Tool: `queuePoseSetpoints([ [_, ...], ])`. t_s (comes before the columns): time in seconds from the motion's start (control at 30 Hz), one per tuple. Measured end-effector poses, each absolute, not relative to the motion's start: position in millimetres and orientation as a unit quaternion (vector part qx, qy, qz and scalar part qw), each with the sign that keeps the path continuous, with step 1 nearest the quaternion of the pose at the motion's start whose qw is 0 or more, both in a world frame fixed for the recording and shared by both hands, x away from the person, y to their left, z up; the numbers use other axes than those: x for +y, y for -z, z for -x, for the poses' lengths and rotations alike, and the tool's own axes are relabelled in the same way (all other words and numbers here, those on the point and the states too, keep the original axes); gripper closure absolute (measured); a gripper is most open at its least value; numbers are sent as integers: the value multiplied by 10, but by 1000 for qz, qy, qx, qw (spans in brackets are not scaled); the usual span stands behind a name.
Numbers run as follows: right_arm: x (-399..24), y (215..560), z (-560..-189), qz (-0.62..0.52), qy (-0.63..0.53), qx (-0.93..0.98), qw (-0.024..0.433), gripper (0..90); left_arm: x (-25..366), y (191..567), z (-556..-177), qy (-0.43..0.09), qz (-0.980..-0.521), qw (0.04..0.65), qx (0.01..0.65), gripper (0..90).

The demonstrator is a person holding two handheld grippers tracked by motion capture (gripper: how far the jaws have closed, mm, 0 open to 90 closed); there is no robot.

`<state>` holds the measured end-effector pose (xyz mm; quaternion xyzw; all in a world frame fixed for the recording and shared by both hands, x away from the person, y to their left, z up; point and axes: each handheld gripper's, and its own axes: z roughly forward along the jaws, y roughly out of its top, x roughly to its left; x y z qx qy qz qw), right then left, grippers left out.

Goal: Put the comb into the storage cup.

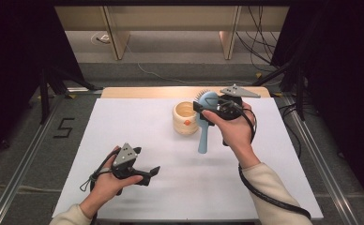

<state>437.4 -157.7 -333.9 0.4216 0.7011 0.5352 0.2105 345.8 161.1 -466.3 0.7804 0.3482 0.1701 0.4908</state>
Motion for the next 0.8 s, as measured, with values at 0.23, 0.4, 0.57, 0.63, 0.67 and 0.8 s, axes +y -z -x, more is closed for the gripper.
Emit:
queuePoseSetpoints([
  [0.23, -1589, 3318, -4405, -424, -536, 698, 214, 207, 1642, 4673, -3464, -170, -780, 489, 351, 2],
  [0.4, -1587, 3306, -4424, -424, -536, 697, 216, 207, 1625, 4681, -3462, -168, -782, 488, 348, 2],
  [0.57, -1563, 3299, -4442, -426, -537, 696, 214, 207, 1621, 4681, -3461, -168, -782, 488, 349, 2],
  [0.63, -1545, 3285, -4452, -425, -536, 697, 215, 207, 1619, 4684, -3461, -167, -782, 488, 348, 2],
  [0.67, -1545, 3285, -4452, -425, -536, 697, 215, 207, 1619, 4684, -3461, -167, -782, 488, 348, 2],
  [0.8, -1518, 3266, -4478, -422, -536, 698, 217, 207, 1617, 4688, -3466, -167, -782, 489, 349, 2],
])
